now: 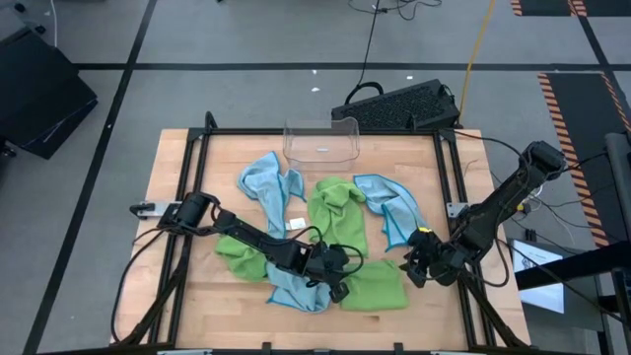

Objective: Fold microfiber towels
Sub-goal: Fold the bottom right green microfiber cloth

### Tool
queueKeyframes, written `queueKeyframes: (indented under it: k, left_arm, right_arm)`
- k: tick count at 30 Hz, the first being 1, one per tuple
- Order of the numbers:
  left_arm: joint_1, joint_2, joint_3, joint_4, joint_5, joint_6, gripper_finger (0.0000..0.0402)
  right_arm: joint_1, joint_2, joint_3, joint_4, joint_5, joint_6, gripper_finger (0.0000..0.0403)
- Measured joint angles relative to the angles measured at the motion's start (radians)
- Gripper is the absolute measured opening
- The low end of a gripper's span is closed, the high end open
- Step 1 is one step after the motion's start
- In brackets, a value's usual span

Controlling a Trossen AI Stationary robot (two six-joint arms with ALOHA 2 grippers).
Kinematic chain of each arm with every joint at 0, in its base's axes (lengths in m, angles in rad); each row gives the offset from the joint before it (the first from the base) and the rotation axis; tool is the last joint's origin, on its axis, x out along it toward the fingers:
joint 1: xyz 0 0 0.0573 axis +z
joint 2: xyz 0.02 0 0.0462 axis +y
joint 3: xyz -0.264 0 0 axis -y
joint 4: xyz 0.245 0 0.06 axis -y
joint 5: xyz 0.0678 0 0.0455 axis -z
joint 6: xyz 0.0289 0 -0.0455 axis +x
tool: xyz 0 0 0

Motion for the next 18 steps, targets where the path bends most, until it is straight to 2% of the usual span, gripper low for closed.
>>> queueKeyframes:
  k: [4, 9, 12, 15, 18]
  left_arm:
    - [0.0, 0.0, 0.0, 0.004, -0.006, 0.026, 0.0072]
    - [0.002, 0.0, 0.0, -0.016, -0.025, 0.018, 0.0149]
    - [0.011, -0.021, -0.001, -0.06, 0.025, -0.001, 0.019]
    - [0.021, -0.08, -0.001, -0.088, 0.073, -0.053, 0.021]
    - [0.022, -0.144, 0.0, -0.127, 0.058, -0.129, 0.0209]
  right_arm:
    - [0.0, 0.001, 0.0, 0.002, 0.0, -0.001, 0.0192]
    - [0.0, 0.001, 0.0, 0.003, 0.0, -0.003, 0.0192]
    - [0.0, 0.001, 0.0, 0.011, -0.001, -0.003, 0.0192]
    - [0.0, 0.001, -0.005, 0.051, -0.002, -0.001, 0.0192]
    - [0.0, 0.002, -0.044, 0.174, -0.002, -0.003, 0.0192]
